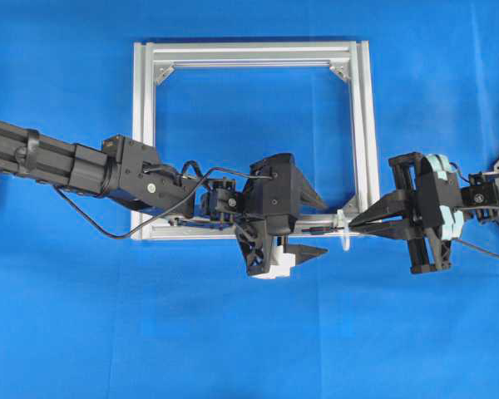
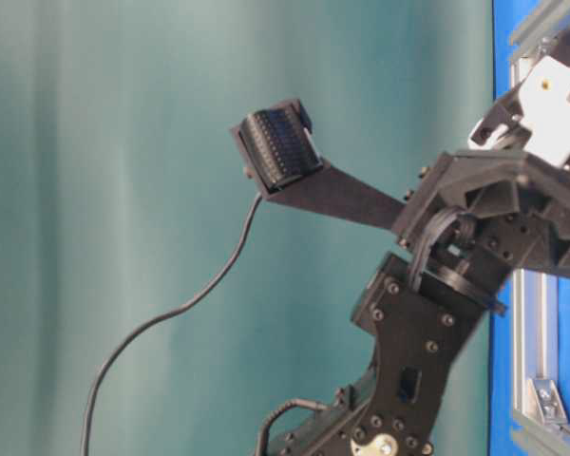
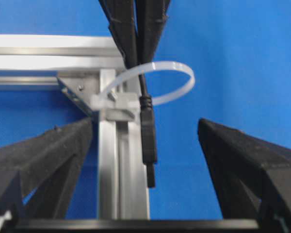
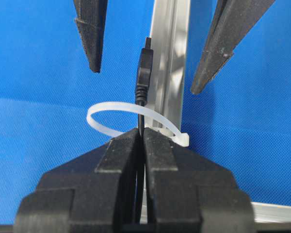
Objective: Insert the wire through the string loop located on the right side.
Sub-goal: 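Close the left gripper on the USB plug beyond the loop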
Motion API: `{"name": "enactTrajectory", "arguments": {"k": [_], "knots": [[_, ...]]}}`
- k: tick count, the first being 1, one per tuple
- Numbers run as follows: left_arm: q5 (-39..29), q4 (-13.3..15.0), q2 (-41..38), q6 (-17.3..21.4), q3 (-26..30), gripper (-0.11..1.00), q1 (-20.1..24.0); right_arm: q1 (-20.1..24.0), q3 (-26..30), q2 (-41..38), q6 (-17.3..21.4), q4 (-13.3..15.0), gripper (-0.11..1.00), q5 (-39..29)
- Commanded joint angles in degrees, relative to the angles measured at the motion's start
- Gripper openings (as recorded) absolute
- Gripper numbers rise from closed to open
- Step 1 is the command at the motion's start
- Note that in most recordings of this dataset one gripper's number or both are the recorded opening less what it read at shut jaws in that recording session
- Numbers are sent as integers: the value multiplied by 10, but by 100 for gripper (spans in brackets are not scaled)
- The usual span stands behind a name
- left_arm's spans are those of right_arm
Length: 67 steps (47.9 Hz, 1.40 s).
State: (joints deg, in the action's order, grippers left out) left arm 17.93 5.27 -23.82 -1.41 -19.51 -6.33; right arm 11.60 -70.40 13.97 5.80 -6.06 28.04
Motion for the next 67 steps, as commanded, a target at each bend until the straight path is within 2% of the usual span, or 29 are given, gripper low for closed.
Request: {"name": "enactTrajectory", "arguments": {"k": [1,67], "knots": [[5,-1,11,1,4,85,0,-1,9,3,0,-2,-3,2],[-3,-1,11,-4,3,83,-1,-2,9,4,0,-2,-3,0]]}}
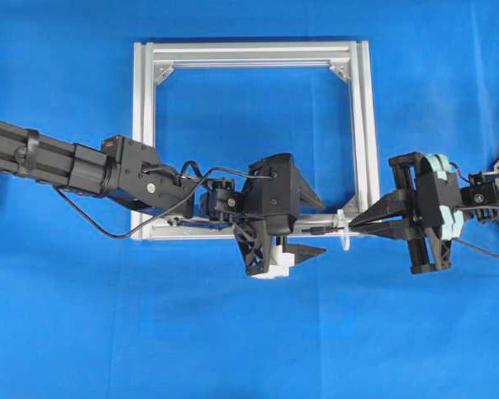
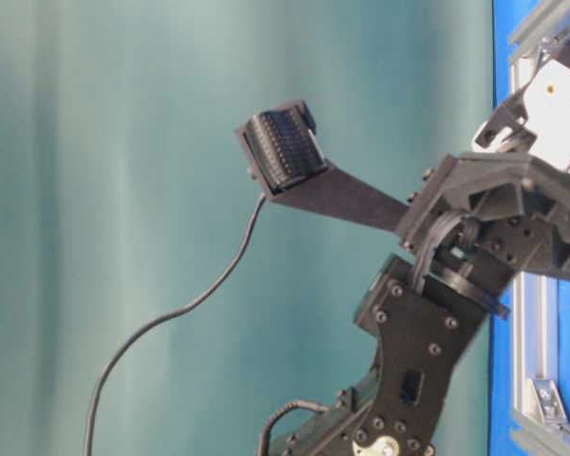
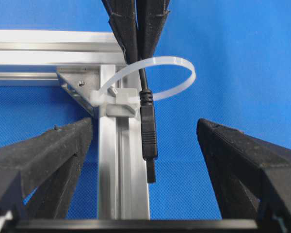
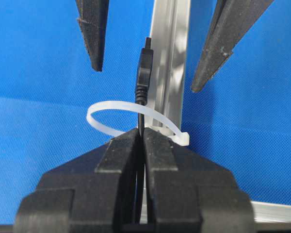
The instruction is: Insert the wire through the string loop located on the right side.
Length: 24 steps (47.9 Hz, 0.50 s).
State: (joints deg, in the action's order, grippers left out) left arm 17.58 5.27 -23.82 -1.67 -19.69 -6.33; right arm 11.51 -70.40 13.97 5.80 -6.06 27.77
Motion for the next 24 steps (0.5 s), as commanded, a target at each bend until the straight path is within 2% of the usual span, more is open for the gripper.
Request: {"name": "enactTrajectory", "arguments": {"k": [1,5,15,17,24], "knots": [[-1,-1,11,-1,4,82,-1,-1,9,3,1,-2,-3,3],[-9,-1,11,-1,7,71,-2,0,9,3,0,-2,-3,1],[-11,-1,11,0,7,11,-2,0,9,3,0,-2,-3,0],[-11,-1,11,0,7,8,-2,0,10,3,0,-1,-3,0],[-11,-1,11,0,8,8,-2,3,9,4,0,1,-3,0]]}}
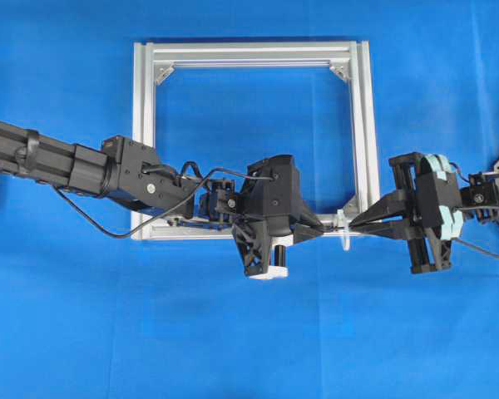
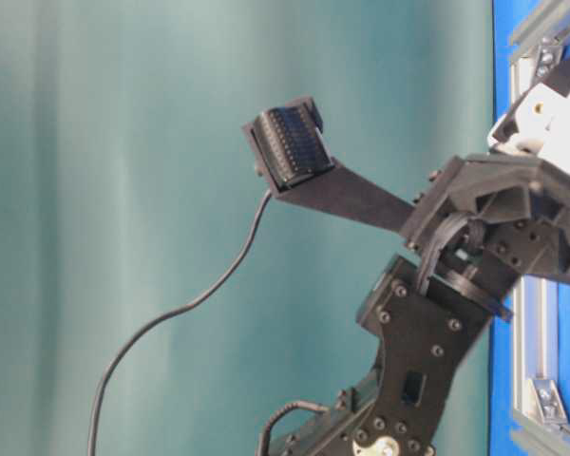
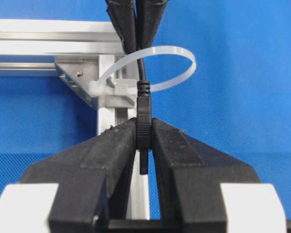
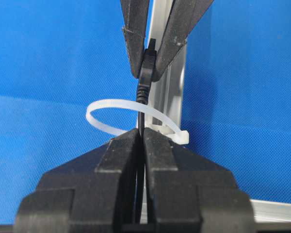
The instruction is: Insert the wire through the string loop located on the right side.
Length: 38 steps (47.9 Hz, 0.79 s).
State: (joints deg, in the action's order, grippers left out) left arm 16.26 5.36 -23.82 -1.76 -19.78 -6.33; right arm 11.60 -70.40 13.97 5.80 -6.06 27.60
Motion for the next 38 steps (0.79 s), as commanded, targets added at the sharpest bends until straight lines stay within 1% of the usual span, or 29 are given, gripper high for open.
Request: {"name": "enactTrajectory", "arguments": {"k": [1,13,16,19,21,24,31,33,35,36,38], "knots": [[3,-3,11,1,9,8,-2,2,9,4,0,1,-3,3],[3,-2,11,0,7,8,-2,2,10,4,-1,3,-2,3],[2,-3,11,0,7,8,-2,2,10,4,-1,3,1,2],[2,-2,11,0,7,8,-2,2,10,4,-1,2,8,2],[2,-2,11,0,7,8,-2,2,10,4,0,2,16,2],[3,-2,11,0,6,8,-2,2,10,3,0,2,33,1],[3,-3,11,0,5,8,-2,2,9,4,0,-1,77,1],[2,-2,12,0,6,8,-2,2,9,4,0,-1,87,1],[3,-2,12,0,5,8,-2,2,10,4,0,-1,95,1],[2,-3,13,0,5,8,-2,2,10,4,0,-1,97,1],[2,-2,14,0,4,8,-2,1,10,4,0,-1,97,1]]}}
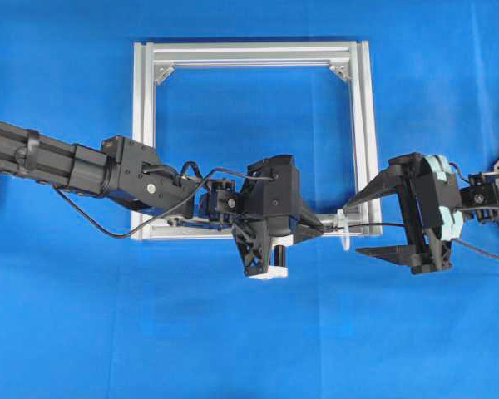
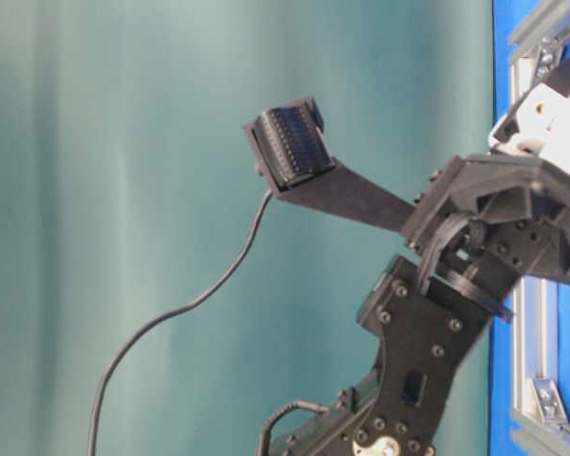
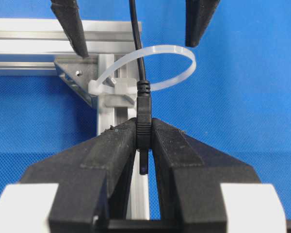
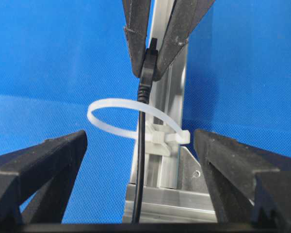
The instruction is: Insert the wire through the string loop located on the right side.
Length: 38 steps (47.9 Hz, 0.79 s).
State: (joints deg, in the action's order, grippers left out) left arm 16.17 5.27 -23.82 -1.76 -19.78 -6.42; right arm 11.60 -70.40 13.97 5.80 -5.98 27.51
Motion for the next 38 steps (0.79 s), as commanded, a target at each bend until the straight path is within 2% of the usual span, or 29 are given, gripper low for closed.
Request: {"name": "enactTrajectory", "arguments": {"k": [1,13,26,38], "knots": [[3,-2,15,0,4,8,-1,2,10,4,0,-2,96,2],[9,-1,61,4,-59,8,-1,2,9,4,0,-1,96,2],[57,-1,155,0,-194,8,-9,2,10,4,-1,1,96,-4],[64,-2,245,-1,-309,8,-17,3,10,4,-2,1,96,-11]]}}
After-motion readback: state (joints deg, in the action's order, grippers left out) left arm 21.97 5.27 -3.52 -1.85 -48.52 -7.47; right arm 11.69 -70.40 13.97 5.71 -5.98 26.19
